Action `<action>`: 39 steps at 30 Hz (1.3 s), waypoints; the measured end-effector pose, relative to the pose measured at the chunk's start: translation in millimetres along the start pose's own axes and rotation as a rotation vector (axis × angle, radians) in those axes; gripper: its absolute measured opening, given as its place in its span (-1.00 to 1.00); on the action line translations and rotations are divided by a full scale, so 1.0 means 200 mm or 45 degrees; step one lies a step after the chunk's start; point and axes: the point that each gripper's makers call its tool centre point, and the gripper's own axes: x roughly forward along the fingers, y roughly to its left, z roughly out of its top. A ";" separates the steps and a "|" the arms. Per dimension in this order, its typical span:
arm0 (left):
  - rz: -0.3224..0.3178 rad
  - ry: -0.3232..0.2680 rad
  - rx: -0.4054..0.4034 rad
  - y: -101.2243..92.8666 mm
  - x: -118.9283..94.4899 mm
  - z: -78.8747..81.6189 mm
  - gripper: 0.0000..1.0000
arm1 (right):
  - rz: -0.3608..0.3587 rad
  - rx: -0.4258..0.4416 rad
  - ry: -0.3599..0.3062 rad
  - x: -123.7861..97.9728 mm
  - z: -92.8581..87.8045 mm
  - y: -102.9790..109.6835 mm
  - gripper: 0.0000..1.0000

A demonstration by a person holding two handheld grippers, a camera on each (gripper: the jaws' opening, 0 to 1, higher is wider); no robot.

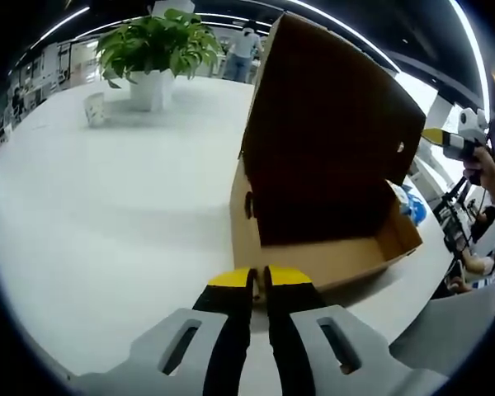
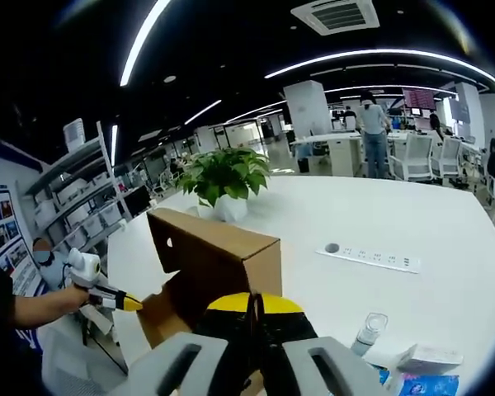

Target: Operate the shoe box by opening the lid, removing the specified soft item, and placing it in the target area until the item is outside and the box remains undamaged.

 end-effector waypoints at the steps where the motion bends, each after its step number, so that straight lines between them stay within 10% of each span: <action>1: 0.000 -0.001 0.001 0.00 0.00 0.00 -0.92 | 0.002 0.003 0.000 0.00 0.00 0.01 -1.00; 39: -0.020 0.001 0.011 -0.03 0.01 0.00 -0.91 | 0.033 -0.004 0.017 -0.10 -0.20 0.14 -1.00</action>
